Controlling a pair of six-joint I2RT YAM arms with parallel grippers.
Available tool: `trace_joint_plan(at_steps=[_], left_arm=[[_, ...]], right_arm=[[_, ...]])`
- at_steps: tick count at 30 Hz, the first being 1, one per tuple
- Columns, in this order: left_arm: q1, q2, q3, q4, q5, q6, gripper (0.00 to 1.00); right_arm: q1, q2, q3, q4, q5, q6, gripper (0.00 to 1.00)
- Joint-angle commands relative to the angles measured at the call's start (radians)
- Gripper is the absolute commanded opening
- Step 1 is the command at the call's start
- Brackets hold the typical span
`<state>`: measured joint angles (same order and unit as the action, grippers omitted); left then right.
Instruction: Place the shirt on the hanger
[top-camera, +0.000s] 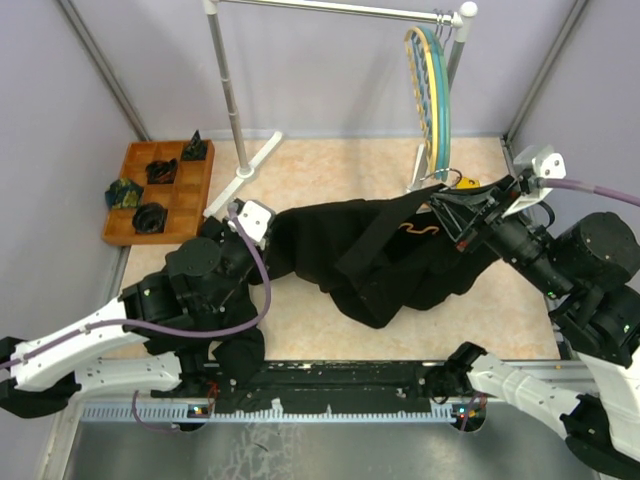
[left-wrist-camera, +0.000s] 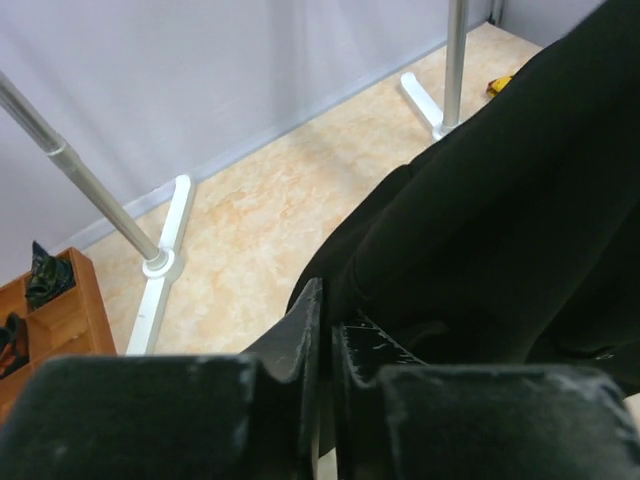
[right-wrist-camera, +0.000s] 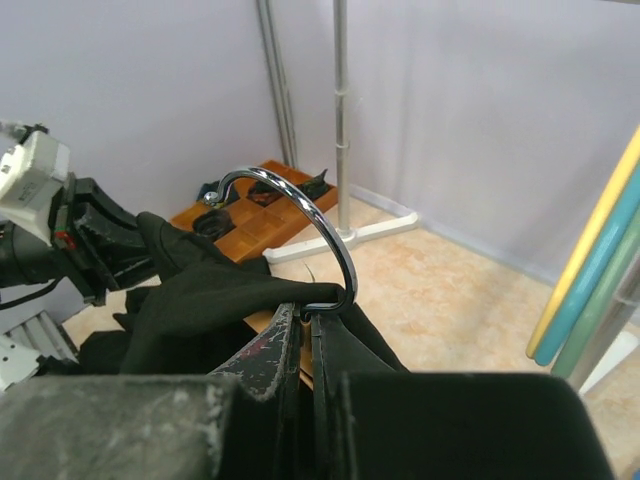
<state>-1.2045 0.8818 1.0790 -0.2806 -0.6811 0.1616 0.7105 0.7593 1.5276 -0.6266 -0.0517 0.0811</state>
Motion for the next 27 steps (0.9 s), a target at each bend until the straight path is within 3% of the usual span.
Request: trace_joint_plan(at_steps=[1, 3, 22, 24, 27], left_arm=[[-0.001, -0.037, -0.008, 0.006, -0.05, 0.002, 0.05], [-0.001, -0.053, -0.01, -0.005, -0.065, -0.005, 0.0], [-0.001, -0.079, 0.036, -0.051, -0.119, -0.019, 0.0], [-0.001, -0.065, 0.096, -0.06, -0.06, -0.007, 0.16], [-0.001, -0.033, 0.203, -0.067, 0.036, 0.03, 0.53]], right_arm=[[-0.002, -0.026, 0.055, 0.081, 0.087, -0.023, 0.0], [-0.002, -0.026, 0.054, 0.074, 0.12, -0.037, 0.0], [-0.002, -0.025, 0.079, 0.099, 0.15, -0.09, 0.0], [-0.002, 0.001, 0.133, 0.11, 0.14, -0.106, 0.0], [-0.002, 0.088, 0.285, 0.106, 0.135, -0.152, 0.0]])
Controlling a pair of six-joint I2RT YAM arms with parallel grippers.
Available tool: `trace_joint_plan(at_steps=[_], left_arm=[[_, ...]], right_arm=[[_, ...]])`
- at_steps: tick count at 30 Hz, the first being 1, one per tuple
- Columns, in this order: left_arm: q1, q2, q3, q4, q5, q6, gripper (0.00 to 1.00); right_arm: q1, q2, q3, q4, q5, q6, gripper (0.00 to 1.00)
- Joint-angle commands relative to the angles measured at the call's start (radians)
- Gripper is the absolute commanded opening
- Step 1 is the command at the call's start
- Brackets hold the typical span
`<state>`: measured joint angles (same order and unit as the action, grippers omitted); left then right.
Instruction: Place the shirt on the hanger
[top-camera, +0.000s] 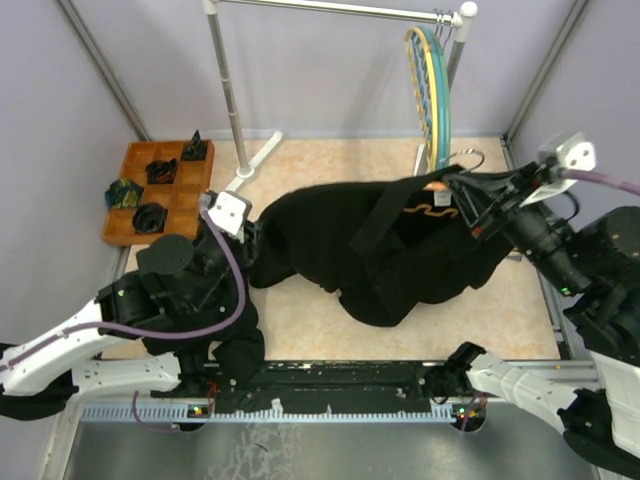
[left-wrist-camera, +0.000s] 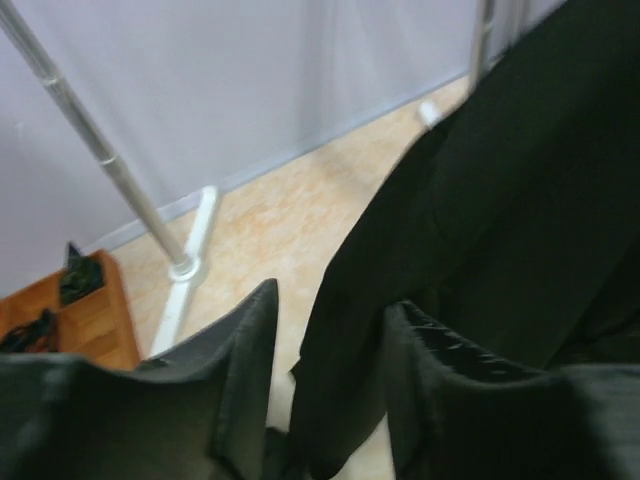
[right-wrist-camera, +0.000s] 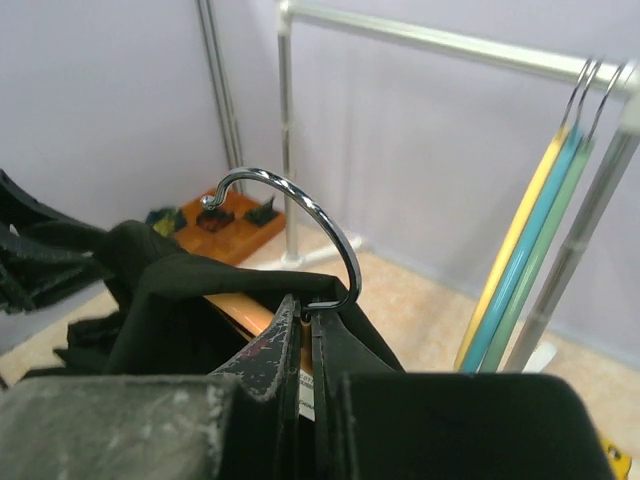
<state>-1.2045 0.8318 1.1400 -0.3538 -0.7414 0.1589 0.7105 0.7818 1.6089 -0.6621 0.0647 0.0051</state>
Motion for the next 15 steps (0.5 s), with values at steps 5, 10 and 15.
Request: trace_joint_plan(at_steps=[5, 10, 15], left_arm=[[-0.001, 0.045, 0.302, 0.012, 0.187, 0.085, 0.76], [0.0, 0.027, 0.357, 0.009, 0.216, 0.109, 0.82], [-0.001, 0.007, 0.346, -0.033, 0.27, 0.111, 0.92]], right_arm=[[-0.002, 0.232, 0.531, 0.082, 0.004, -0.13, 0.0], [-0.002, 0.306, 0.657, 0.036, -0.021, -0.129, 0.0], [-0.002, 0.26, 0.478, 0.011, -0.023, -0.088, 0.0]])
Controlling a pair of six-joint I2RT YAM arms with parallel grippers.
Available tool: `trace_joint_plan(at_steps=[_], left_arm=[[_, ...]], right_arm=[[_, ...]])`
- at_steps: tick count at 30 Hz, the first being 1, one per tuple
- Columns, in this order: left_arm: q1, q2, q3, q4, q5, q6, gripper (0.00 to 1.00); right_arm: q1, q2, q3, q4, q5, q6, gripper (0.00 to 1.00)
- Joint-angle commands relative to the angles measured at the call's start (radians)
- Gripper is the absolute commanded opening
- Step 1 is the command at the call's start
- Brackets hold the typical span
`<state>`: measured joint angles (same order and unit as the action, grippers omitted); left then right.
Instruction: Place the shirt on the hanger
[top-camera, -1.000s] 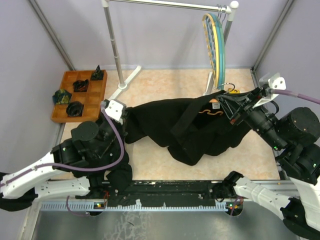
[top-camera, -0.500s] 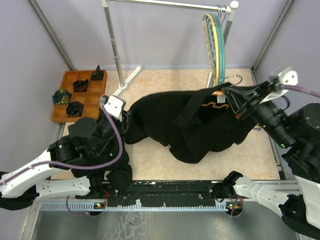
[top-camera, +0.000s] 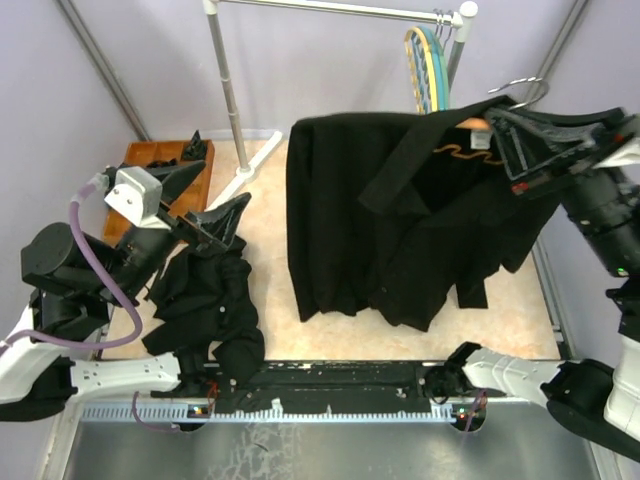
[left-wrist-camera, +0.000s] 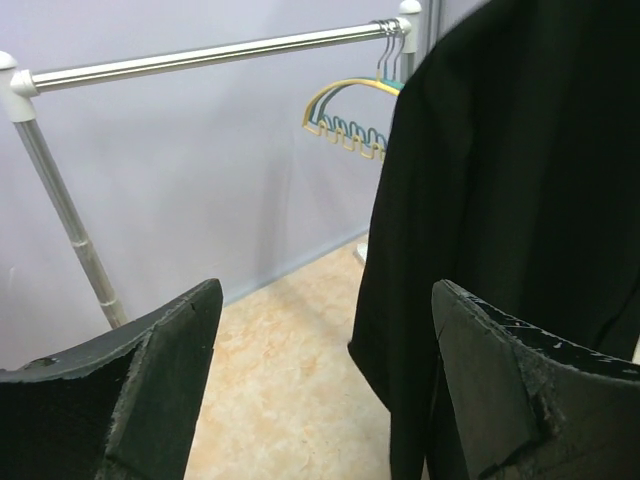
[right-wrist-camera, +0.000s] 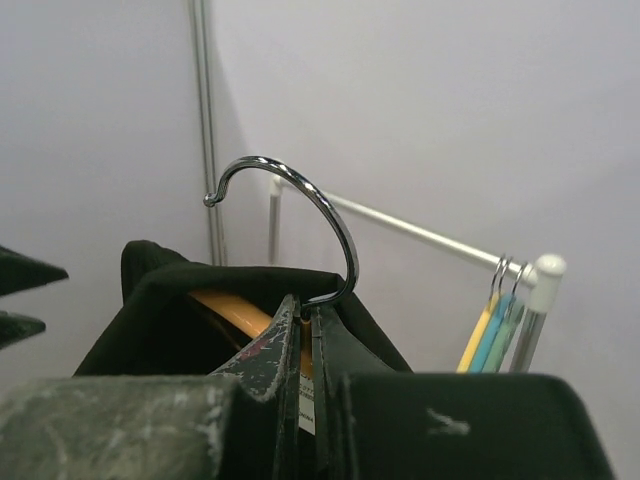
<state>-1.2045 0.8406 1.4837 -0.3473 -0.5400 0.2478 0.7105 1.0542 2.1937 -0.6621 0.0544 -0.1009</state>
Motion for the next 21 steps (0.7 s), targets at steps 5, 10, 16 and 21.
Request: trace_joint_plan(at_steps=[5, 10, 16, 21], left_arm=[[0.0, 0.042, 0.012, -0.11, 0.18, 0.028, 0.99], [-0.001, 0.128, 0.052, -0.158, 0.355, 0.036, 0.99], [-0.002, 0.238, 0.12, -0.211, 0.492, 0.071, 0.95], [-0.002, 0.33, 0.171, -0.283, 0.572, 0.106, 0.88]], right_arm=[[-0.002, -0.089, -0.351, 0.014, -0.118, 0.059, 0.0], [-0.002, -0.162, -0.495, 0.04, -0.245, 0.04, 0.0], [-0.002, -0.186, -0.582, 0.051, -0.287, 0.059, 0.0], [-0.002, -0.189, -0.599, 0.06, -0.32, 0.05, 0.0]])
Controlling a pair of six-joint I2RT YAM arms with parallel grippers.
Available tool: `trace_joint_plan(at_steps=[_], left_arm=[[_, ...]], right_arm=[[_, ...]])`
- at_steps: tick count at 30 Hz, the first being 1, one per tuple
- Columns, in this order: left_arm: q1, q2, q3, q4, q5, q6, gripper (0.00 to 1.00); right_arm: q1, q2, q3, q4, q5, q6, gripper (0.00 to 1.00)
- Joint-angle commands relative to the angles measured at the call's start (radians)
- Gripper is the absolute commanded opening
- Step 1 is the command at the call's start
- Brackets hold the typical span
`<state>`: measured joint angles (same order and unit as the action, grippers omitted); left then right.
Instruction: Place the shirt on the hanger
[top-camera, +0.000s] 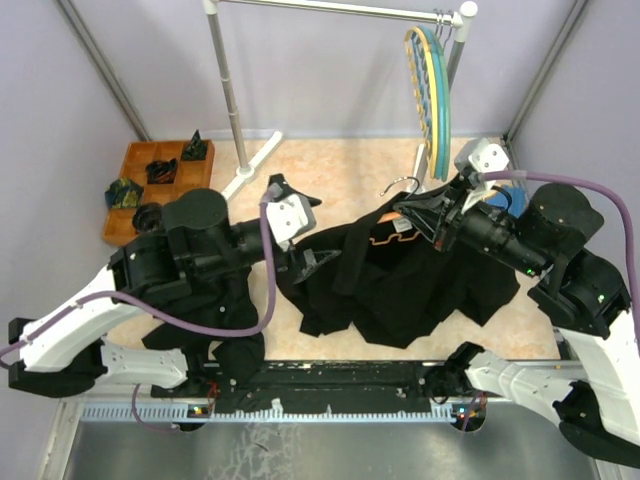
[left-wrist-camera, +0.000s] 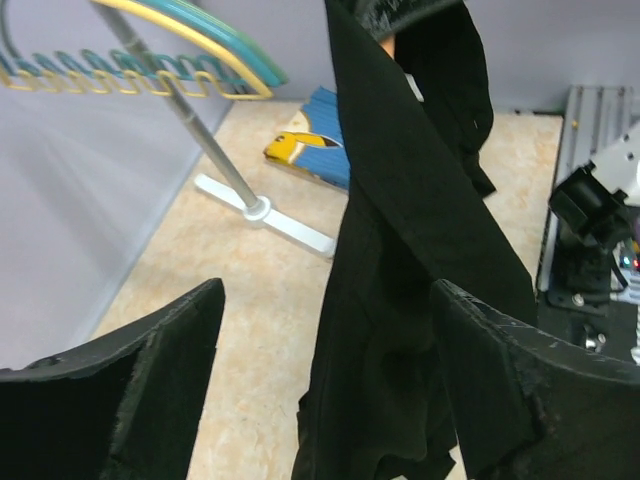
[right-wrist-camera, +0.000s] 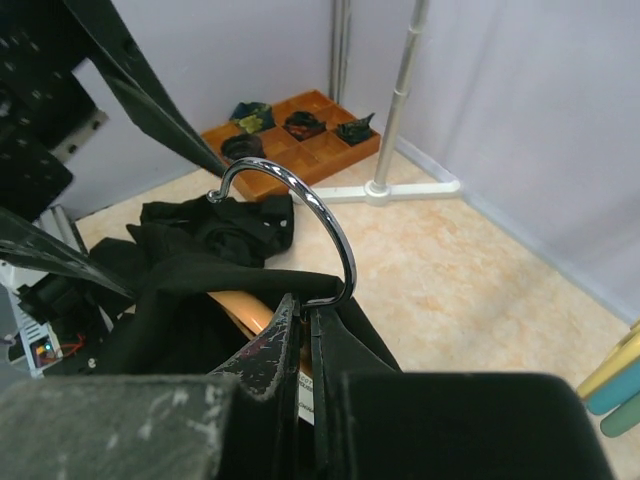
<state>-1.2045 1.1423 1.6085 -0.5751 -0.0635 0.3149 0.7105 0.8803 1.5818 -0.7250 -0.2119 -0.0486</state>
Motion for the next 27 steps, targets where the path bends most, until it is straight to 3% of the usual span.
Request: trace_joint_plan(at_steps=[1, 7, 23, 27], left_arm=[[-0.001, 0.039, 0.054, -0.063, 0.095, 0.043, 0.86], [-0.002, 0.091, 0.092, -0.105, 0.109, 0.056, 0.74], [-0.003, 0.209, 0.159, -0.095, 0.15, 0.072, 0.4], [-0.002, 0.197, 0.143, -0.09, 0.125, 0.063, 0.14]], right_arm=[[-0.003, -0.016, 0.013, 0.118, -0.067, -0.013, 0.0], [-0.002, -0.028, -0.015, 0.11, -0.153, -0.045, 0.0], [-0.002, -0.04, -0.078, 0.169, -0.16, 0.005, 0.0], [-0.002, -0.053, -0.086, 0.17, -0.129, -0.002, 0.0]])
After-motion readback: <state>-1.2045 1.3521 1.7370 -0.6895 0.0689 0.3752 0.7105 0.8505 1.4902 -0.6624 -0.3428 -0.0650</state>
